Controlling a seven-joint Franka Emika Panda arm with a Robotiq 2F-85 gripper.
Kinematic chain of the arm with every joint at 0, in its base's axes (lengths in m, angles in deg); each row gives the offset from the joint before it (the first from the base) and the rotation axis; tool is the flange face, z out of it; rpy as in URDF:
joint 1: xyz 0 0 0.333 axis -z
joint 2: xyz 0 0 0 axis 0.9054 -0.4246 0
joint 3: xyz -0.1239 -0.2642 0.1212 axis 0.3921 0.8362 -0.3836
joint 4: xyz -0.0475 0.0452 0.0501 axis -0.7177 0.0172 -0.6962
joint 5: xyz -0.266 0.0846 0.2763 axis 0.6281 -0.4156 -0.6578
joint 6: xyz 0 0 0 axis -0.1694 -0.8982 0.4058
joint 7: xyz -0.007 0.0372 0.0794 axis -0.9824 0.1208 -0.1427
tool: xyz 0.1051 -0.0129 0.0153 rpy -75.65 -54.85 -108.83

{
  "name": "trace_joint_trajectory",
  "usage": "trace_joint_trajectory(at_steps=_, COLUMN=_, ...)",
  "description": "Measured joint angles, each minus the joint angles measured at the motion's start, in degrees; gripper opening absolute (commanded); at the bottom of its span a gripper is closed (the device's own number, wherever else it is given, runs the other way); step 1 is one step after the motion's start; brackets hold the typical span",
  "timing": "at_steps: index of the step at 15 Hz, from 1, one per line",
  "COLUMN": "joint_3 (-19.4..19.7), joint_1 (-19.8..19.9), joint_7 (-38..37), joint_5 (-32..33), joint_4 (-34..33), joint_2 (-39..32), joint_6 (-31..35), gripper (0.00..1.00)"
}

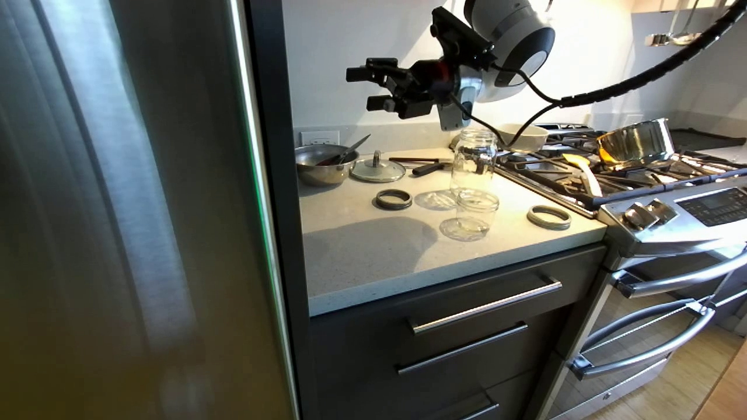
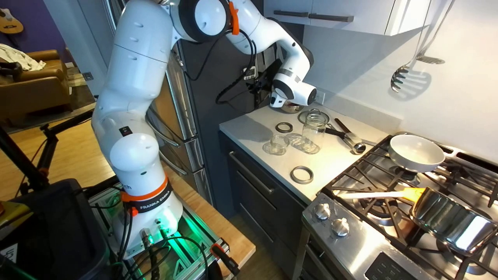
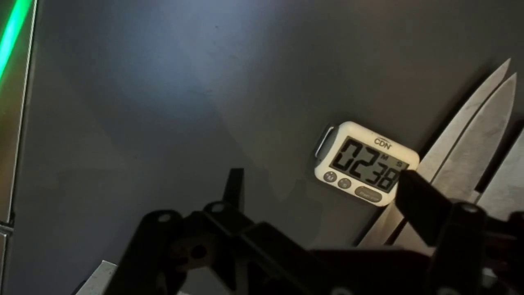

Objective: Press a button on the white device

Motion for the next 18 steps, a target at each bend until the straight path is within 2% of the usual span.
trace_joint_trajectory(at_steps=1, joint_3=-0.21, joint_1=-0.04, joint_7=-1.18, joint_5=-0.63, joint_4=-0.78, joint_2=-0.71, joint_6=0.0, gripper=0.53)
trace_joint_trajectory(at_steps=6, joint_3=-1.23, joint_1=-0.23, joint_7=-6.48, joint_5=-2.23, joint_4=-4.1, joint_2=-3.77, joint_6=0.08, gripper=0.14)
trace_joint_trajectory(at_steps=8, joint_3=-1.48, joint_1=-0.4, joint_7=-7.92, joint_5=-2.23, joint_4=-5.33, joint_2=-4.87, joint_6=0.16, gripper=0.02)
trace_joint_trajectory(at_steps=18, joint_3=-2.04, joint_1=-2.06, joint_7=-11.24, joint_5=-2.19, joint_4=-11.85, joint_2=-8.93, joint_6=0.63, gripper=0.0)
